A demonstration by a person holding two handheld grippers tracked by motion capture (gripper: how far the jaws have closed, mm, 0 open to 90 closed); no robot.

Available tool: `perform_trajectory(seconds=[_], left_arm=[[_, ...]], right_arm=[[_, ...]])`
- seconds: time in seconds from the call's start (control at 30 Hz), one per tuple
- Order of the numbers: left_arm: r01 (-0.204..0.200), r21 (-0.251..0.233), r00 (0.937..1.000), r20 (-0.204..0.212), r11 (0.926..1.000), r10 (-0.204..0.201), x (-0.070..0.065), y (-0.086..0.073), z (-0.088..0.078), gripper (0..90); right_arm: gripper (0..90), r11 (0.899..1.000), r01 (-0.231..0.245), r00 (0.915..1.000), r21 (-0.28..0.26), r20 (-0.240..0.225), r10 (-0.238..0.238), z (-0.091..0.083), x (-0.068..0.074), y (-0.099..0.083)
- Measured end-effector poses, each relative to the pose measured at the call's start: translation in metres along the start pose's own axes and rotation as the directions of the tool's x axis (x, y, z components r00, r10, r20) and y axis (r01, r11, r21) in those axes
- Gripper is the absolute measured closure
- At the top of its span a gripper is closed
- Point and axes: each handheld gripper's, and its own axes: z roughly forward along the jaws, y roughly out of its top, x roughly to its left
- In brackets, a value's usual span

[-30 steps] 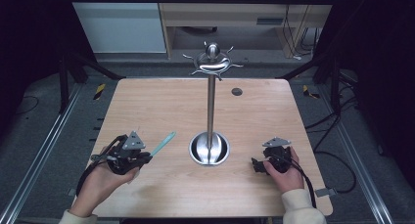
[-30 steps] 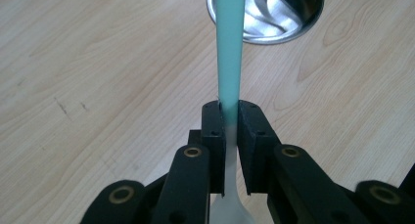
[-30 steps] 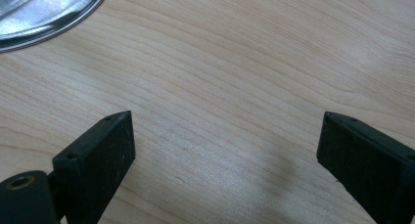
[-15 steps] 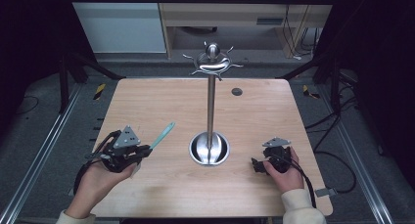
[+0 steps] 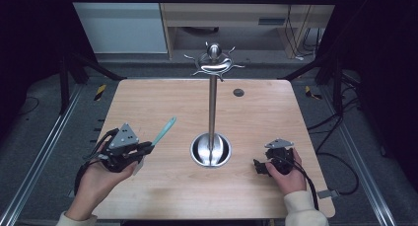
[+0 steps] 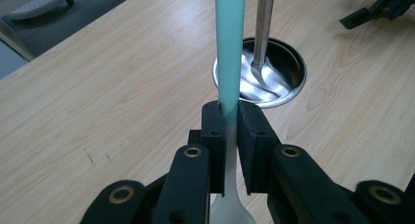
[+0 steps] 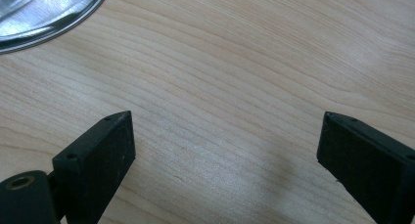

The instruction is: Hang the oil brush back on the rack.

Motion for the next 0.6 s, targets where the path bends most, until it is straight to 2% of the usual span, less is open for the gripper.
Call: perform_trajectory(seconds=[0.23, 0.3, 0.6], left_arm=[[0.015, -0.039, 0.9999, -0.004, 0.9991, -0.015, 0.0006, 0.0026, -0.0035, 81.9], [0.006, -0.042, 1.0000, -0.007, 0.9991, -0.006, 0.0008, 0.0037, -0.0047, 81.9], [0.012, -0.065, 0.9999, -0.008, 0.9978, -0.013, 0.0015, 0.0077, -0.0076, 81.9]], right_arm=[[7.8, 1.000, 0.001, 1.0000, -0.002, 0.000, -0.001, -0.0005, 0.0000, 0.0000], [7.8, 1.000, 0.003, 1.0000, -0.005, 0.001, -0.003, -0.0004, -0.0003, -0.0001], [7.8, 1.000, 0.000, 1.0000, -0.004, 0.001, 0.000, -0.0005, -0.0005, -0.0003]])
